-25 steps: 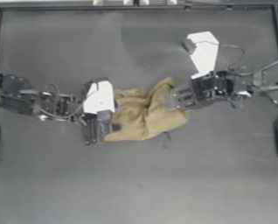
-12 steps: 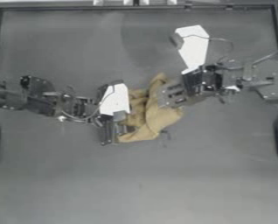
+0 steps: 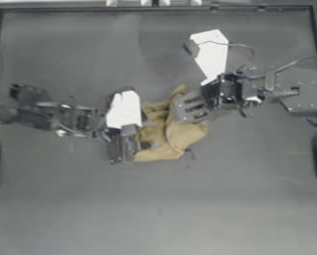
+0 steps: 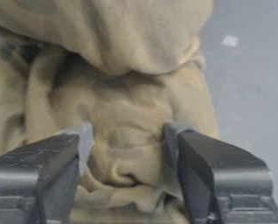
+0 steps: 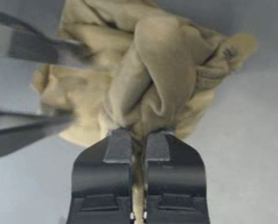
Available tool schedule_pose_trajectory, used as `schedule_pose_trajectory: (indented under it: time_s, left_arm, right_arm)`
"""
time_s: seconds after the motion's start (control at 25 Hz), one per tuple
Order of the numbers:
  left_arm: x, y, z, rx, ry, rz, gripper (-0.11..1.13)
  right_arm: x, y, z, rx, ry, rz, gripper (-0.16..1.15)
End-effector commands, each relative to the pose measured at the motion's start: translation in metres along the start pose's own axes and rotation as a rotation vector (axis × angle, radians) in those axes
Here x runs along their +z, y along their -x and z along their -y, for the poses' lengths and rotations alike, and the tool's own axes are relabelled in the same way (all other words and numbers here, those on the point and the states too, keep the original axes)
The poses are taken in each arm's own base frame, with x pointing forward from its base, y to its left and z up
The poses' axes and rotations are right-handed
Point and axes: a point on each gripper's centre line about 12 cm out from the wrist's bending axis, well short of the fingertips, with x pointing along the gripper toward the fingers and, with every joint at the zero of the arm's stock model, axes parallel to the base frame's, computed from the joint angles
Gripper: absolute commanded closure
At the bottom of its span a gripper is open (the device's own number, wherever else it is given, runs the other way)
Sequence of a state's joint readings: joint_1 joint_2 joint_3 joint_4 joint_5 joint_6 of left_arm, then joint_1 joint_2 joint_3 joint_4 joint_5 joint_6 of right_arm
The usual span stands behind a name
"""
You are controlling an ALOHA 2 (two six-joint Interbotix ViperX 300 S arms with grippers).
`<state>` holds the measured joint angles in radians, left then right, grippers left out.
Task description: Fold shirt
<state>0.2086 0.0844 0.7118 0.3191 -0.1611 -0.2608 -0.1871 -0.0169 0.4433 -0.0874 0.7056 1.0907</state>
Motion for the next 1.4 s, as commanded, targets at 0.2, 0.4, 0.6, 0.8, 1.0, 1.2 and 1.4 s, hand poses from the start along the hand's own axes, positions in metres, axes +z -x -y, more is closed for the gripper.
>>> schedule_pose_trajectory:
  time_s: [0.2, 0.4, 0.6, 0.8, 1.0, 1.2, 1.4]
  left_arm:
    - [0.025, 0.075, -0.013, 0.058, 0.015, 0.119, 0.00]
    - [0.010, 0.103, -0.016, 0.082, 0.041, 0.113, -0.01]
    - [-0.002, 0.122, -0.018, 0.104, 0.059, 0.102, -0.01]
    - [-0.014, 0.132, -0.018, 0.109, 0.088, 0.093, -0.01]
    - [-0.024, 0.135, -0.017, 0.109, 0.106, 0.080, -0.01]
    - [-0.038, 0.137, -0.018, 0.116, 0.128, 0.057, -0.01]
    - [-0.046, 0.140, -0.017, 0.117, 0.146, 0.050, -0.01]
  right_arm:
    - [0.009, 0.010, -0.019, -0.009, 0.008, -0.002, 0.92]
    - [0.012, 0.007, -0.036, -0.070, 0.022, -0.035, 0.92]
    - [0.017, -0.003, -0.059, -0.109, 0.037, -0.059, 0.92]
    - [0.021, -0.019, -0.081, -0.158, 0.056, -0.089, 0.91]
    - [0.022, -0.042, -0.105, -0.190, 0.113, -0.138, 0.91]
    - [0.021, -0.059, -0.116, -0.203, 0.152, -0.144, 0.77]
    - [0.020, -0.063, -0.121, -0.160, 0.164, -0.132, 0.22]
